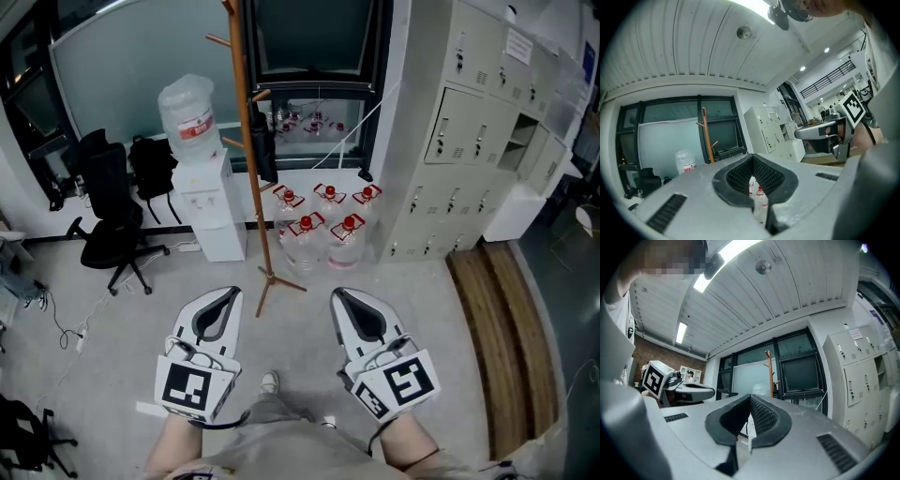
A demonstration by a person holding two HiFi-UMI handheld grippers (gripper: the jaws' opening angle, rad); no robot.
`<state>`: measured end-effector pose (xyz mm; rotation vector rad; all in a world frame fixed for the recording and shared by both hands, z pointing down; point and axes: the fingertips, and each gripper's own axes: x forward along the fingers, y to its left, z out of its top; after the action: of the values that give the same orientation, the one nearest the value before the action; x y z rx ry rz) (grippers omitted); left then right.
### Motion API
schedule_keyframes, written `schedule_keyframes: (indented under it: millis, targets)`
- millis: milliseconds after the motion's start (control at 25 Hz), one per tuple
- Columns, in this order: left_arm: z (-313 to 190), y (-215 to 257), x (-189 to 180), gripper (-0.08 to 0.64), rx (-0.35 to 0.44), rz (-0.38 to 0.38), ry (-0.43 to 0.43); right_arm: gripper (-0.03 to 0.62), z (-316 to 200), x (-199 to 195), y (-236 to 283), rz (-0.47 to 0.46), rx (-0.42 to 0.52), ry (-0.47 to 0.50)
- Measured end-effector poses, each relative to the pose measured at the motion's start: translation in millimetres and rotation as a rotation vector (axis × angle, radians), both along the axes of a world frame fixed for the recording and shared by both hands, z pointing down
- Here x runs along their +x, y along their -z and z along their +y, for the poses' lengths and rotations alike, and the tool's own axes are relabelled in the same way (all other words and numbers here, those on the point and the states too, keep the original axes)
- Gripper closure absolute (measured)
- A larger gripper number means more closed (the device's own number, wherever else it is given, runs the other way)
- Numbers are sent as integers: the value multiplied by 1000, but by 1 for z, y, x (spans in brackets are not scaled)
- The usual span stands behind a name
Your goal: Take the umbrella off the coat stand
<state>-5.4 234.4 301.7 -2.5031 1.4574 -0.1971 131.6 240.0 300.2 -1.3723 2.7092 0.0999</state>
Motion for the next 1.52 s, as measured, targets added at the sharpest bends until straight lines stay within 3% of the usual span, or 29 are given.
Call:
schedule_keyframes:
  millis: [640, 1520]
  targets:
    - [-67, -12, -28, 552, -8, 38, 17, 584, -66, -27, -8, 54, 0, 11]
    - [-245, -43, -71, 552, -93, 31, 8, 584, -249, -75, -30, 73, -61, 5]
